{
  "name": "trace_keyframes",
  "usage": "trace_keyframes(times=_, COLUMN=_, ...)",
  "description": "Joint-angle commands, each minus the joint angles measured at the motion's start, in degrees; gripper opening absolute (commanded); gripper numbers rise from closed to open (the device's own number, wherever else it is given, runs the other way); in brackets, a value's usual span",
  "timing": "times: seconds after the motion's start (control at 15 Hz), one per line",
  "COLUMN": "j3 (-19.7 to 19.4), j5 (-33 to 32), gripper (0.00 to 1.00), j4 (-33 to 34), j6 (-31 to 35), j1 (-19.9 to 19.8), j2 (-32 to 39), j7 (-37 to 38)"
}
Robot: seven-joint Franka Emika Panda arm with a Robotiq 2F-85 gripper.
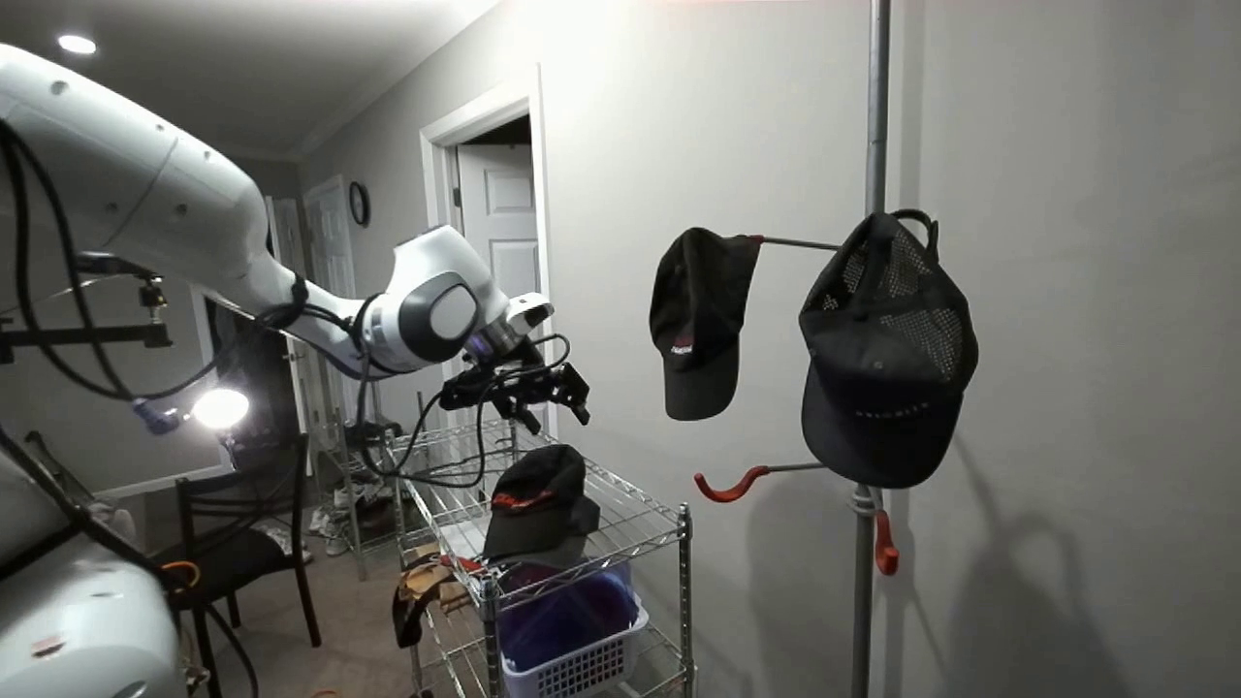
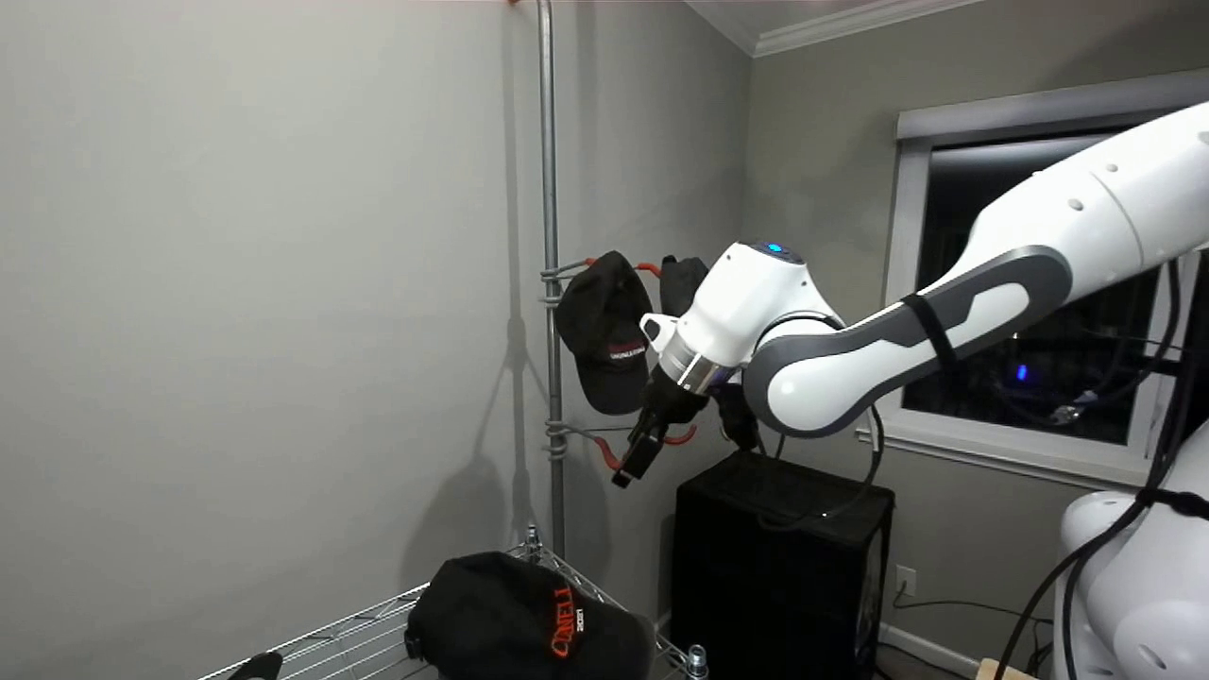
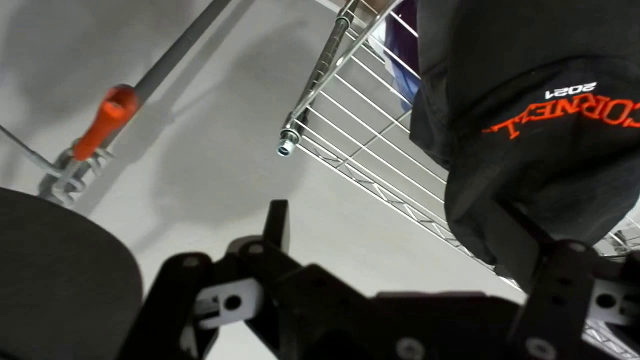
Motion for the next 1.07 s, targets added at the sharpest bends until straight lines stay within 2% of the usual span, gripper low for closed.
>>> trace_keyframes(times=0.0, j3=-2.55, j5=-0.84, gripper=1.00, j4=-5.46, j6=-0.77, j1=-3.91, j2=-10.12, j7=-0.17)
trace_keyframes(times=0.2, j3=-6.31, j5=-1.45, gripper=1.00, j4=-5.22, j6=-1.33, j1=-8.80, j2=-13.20, j7=-1.35)
trace_keyframes(times=0.53, j3=-11.58, j5=-1.30, gripper=1.00, j4=-2.71, j6=0.70, j1=-16.27, j2=-12.60, j7=-1.61)
trace_keyframes(times=0.73, j3=-13.75, j5=-1.26, gripper=1.00, j4=-0.45, j6=2.62, j1=-18.63, j2=-10.50, j7=-2.20)
trace_keyframes(times=0.87, j3=-14.76, j5=-0.95, gripper=1.00, j4=1.77, j6=4.25, j1=-19.36, j2=-8.78, j7=-2.24)
trace_keyframes(times=1.0, j3=-17.38, j5=0.10, gripper=1.00, j4=3.65, j6=4.38, j1=-19.25, j2=-9.43, j7=-3.55)
